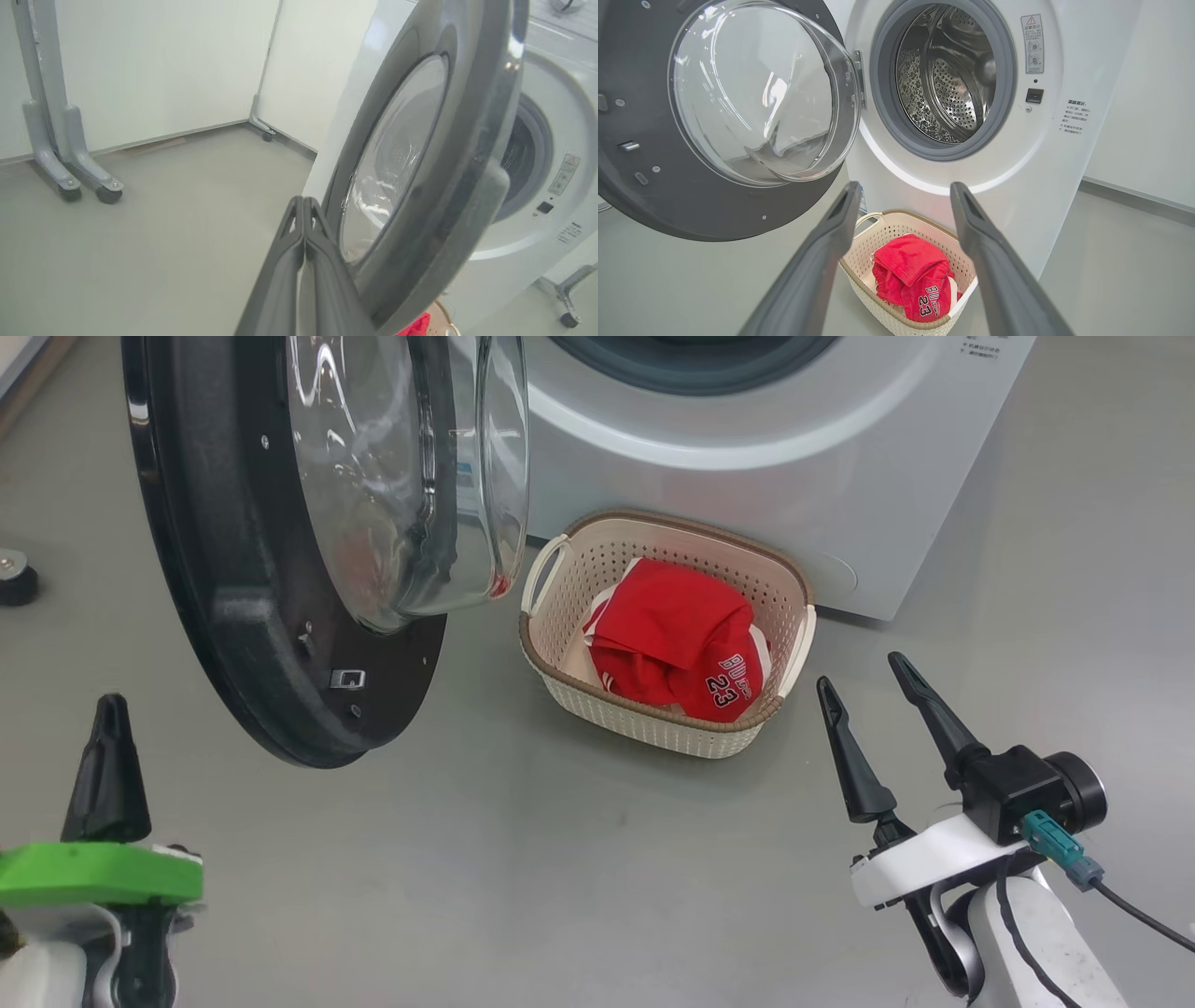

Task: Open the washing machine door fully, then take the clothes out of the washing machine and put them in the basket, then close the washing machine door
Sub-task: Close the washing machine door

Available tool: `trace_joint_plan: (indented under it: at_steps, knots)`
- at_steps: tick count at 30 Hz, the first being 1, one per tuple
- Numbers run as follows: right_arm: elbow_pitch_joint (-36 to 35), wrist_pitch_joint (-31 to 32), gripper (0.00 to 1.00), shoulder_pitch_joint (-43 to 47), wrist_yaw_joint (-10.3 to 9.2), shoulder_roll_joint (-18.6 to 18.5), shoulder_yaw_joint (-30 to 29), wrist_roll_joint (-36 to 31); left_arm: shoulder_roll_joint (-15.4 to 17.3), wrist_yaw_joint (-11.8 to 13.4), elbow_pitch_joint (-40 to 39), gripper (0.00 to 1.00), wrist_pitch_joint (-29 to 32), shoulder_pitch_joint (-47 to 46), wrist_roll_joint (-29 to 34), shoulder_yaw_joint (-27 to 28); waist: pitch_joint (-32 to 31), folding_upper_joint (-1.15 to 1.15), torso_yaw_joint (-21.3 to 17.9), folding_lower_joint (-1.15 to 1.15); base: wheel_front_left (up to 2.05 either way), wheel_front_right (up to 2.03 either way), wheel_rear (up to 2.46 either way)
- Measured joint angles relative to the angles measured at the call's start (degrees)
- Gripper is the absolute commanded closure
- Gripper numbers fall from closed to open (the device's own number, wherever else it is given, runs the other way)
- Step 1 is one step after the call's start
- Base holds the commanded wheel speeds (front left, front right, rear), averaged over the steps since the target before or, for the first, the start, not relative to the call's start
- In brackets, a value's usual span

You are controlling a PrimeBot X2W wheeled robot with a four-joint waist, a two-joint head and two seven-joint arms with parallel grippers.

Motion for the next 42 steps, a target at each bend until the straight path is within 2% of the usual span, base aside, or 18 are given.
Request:
trace_joint_plan:
  at_steps: [6, 14, 17, 20, 25, 27, 33, 42]
  knots:
    - [0.24, 0.0, 0.0, 0.0, 0.0, 0.03, 0.0, 0.0, -4.44, 0.0, -2.03, 1.0, 7.49, -2.97, -19.62, 3.12, 0.22, 0.0, -0.24, 0.0, 0.0, 0.0, 0.0]
    - [0.35, 0.0, 0.0, -0.01, 0.01, 0.05, -0.05, 0.0, -8.37, 0.27, -1.76, 1.0, 18.26, -6.36, -41.89, 11.59, 0.58, 0.0, -0.53, 0.0, 0.0, 0.0, 0.0]
    - [0.38, 0.0, 0.0, -0.01, 0.01, 0.07, -0.05, -0.01, -9.5, 3.6, -1.14, 1.0, 22.63, -7.69, -50.26, 14.35, 0.7, 0.0, -0.64, 0.0, 0.0, 0.0, 0.0]
    - [0.4, 0.0, 0.0, -0.05, 0.02, 0.07, 0.29, -0.09, -8.9, 6.93, -1.13, 1.0, 27.17, -8.46, -55.72, 16.41, 1.02, 0.0, -0.84, 0.0, 0.0, 0.0, 0.0]
    - [0.4, 0.0, 0.0, -0.06, 0.11, 0.02, 0.1, -0.09, -7.83, 12.18, -1.45, 1.0, 34.07, -9.54, -60.93, 16.64, 1.59, 0.0, -1.31, 0.0, 0.0, 0.0, 0.0]
    - [0.41, 0.0, 0.0, -0.06, 0.11, 0.0, 0.1, -0.1, -7.78, 13.23, -2.08, 1.0, 36.04, -10.06, -62.93, 16.89, 1.71, 0.0, -1.39, 0.0, 0.0, 0.0, 0.0]
    - [0.51, 0.0, 0.0, -0.07, 0.12, -0.16, 0.03, -0.1, -5.86, 13.47, -3.1, 1.0, 40.76, -10.48, -65.25, 16.5, 1.97, 0.0, -1.69, 0.0, 0.0, 0.0, 0.0]
    - [0.59, 0.0, 0.0, -0.09, 0.19, -0.33, 0.02, -0.16, -5.58, 14.0, -3.86, 1.0, 44.08, -10.42, -66.6, 14.72, 2.08, 0.0, -2.17, 0.0, 0.0, 0.0, 0.0]
